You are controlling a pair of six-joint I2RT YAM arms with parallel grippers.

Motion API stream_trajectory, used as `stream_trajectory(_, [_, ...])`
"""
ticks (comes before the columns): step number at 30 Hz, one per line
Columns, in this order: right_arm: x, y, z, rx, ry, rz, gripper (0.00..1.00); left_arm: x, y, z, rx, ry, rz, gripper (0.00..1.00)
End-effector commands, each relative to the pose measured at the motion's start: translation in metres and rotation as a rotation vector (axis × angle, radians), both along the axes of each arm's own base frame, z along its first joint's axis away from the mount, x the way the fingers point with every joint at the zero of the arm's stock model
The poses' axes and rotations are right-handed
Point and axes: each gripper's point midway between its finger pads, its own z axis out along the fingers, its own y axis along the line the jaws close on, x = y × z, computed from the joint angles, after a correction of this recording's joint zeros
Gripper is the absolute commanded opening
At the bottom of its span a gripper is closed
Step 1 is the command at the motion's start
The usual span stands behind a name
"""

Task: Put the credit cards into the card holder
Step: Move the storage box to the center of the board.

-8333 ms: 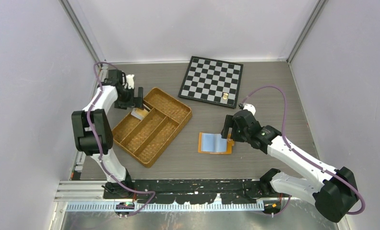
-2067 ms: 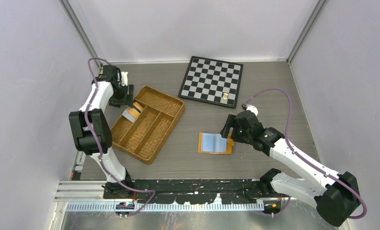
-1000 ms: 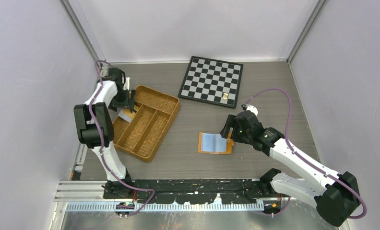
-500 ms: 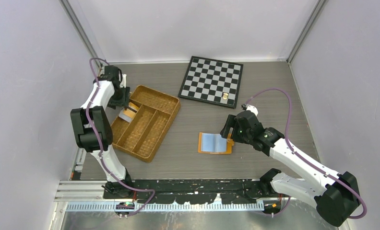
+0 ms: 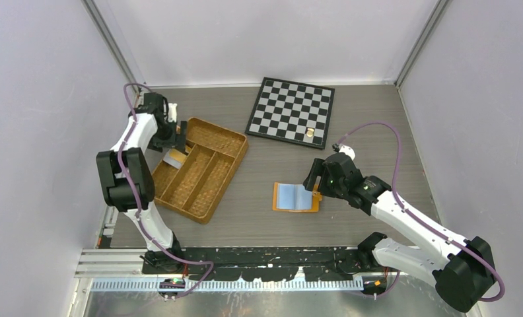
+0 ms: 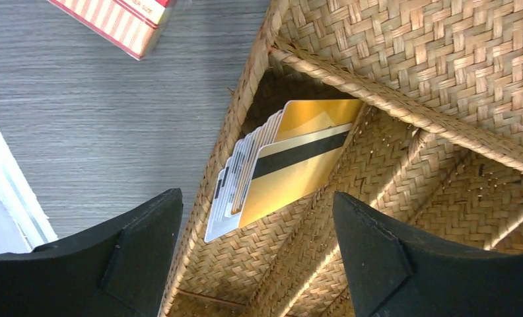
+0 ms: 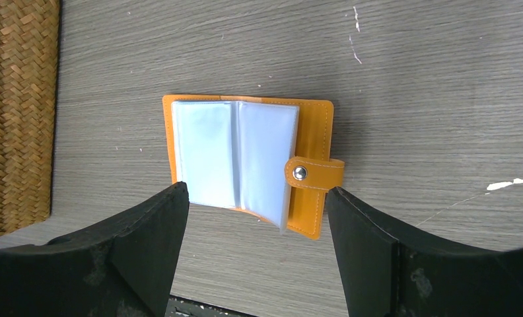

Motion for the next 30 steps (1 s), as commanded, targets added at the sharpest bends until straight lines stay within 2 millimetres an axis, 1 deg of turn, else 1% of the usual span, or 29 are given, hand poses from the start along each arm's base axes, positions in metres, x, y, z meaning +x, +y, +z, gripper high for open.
stream_trajectory(1, [0.004,0.0,0.007,0.028,-0.032,-0.015,0.81,0.008,-0.005,0.002,-0.042,-0.016,-0.019,0.88])
stream_trajectory(5, [0.004,-0.001,0.008,0.029,-0.042,-0.02,0.81,0.01,0.003,-0.011,-0.04,0.017,-0.003,0.9])
stream_trajectory(10, [0.004,-0.001,0.008,0.028,-0.042,-0.02,0.81,0.014,0.013,-0.017,-0.058,0.015,0.026,0.9])
stream_trajectory(13, [0.004,-0.001,0.007,0.027,-0.038,-0.02,0.81,0.011,0.021,-0.023,-0.036,0.044,0.038,0.9])
stream_trajectory(15, [0.004,0.0,0.008,0.028,-0.037,-0.019,0.81,0.009,0.029,-0.021,0.001,0.049,0.054,0.9])
stream_trajectory(19, [0.004,-0.001,0.007,0.025,-0.038,-0.018,0.81,0.009,0.037,-0.011,0.011,0.015,0.084,0.89])
stream_trajectory(26, [0.004,0.0,0.008,0.028,-0.037,-0.02,0.81,0.007,0.042,-0.004,0.022,0.005,0.097,0.88])
stream_trajectory(28, [0.005,0.0,0.008,0.03,-0.038,-0.019,0.81,0.006,0.048,-0.001,0.046,0.003,0.115,0.88])
stream_trajectory(30, [0.005,0.0,0.009,0.03,-0.038,-0.02,0.81,0.005,0.049,0.002,0.048,-0.006,0.119,0.88])
